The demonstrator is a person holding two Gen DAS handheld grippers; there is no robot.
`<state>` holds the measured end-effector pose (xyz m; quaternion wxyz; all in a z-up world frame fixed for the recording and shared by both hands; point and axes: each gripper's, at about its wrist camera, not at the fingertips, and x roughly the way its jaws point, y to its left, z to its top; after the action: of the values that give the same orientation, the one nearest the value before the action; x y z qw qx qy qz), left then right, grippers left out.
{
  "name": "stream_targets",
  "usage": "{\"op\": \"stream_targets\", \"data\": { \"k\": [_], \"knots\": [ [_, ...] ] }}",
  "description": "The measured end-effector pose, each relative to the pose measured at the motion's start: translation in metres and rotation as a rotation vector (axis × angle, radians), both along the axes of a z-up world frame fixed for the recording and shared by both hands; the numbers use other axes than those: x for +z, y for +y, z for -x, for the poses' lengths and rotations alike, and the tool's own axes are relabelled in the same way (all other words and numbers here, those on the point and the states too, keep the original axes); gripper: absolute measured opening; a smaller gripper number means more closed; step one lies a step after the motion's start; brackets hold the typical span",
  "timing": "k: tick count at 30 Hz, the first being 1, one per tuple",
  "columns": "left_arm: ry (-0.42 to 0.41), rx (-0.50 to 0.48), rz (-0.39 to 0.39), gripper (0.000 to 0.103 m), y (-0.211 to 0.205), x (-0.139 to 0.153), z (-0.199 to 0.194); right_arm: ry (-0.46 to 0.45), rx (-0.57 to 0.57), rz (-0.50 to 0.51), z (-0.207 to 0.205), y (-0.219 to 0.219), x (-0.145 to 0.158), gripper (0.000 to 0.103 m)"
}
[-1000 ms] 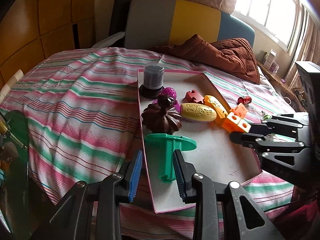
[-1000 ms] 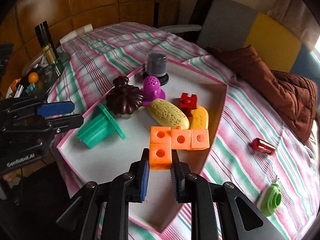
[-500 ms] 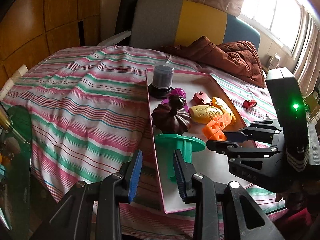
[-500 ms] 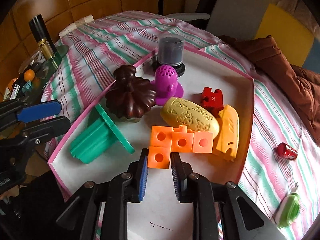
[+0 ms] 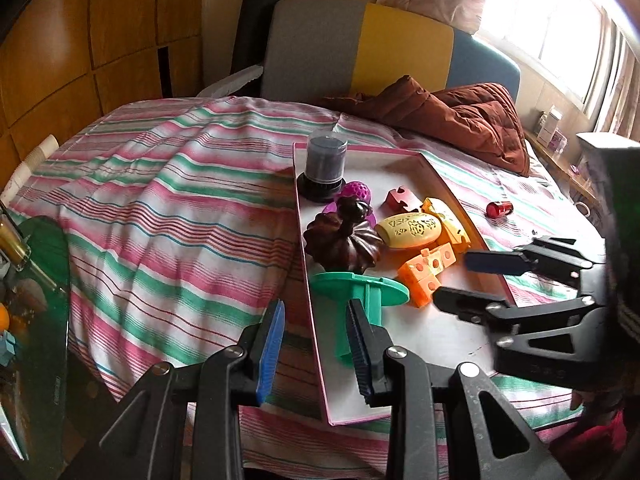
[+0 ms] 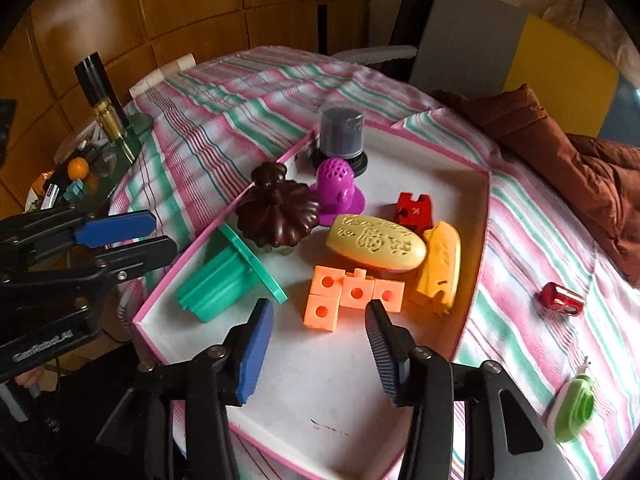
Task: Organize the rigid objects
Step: 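Withdraw right gripper toward lime green toy while left reaches red cylinder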
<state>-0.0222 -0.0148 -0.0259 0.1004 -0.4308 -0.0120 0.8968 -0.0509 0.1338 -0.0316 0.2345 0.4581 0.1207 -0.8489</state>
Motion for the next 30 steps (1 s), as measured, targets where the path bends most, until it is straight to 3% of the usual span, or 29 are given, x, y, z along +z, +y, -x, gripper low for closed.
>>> {"op": "stream_targets", "data": {
  "k": [8, 17, 23, 30],
  "knots": [
    [0.016, -0.018, 0.019, 0.031, 0.007, 0.006, -0.004, 0.082, -0.083, 0.025, -0.008, 0.037, 0.029, 0.057],
    [0.027, -0.061, 0.044, 0.031, 0.023, 0.011, -0.007, 0.131, -0.271, 0.025, -0.009, 0.11, 0.043, 0.064],
    [0.031, -0.093, 0.063, 0.031, 0.037, 0.014, -0.008, 0.164, -0.422, 0.015, -0.009, 0.168, 0.044, 0.072],
    [0.038, -0.163, 0.076, 0.031, 0.066, 0.024, -0.005, 0.176, -0.671, 0.036, -0.011, 0.249, 0.029, 0.072]
  ]
}}
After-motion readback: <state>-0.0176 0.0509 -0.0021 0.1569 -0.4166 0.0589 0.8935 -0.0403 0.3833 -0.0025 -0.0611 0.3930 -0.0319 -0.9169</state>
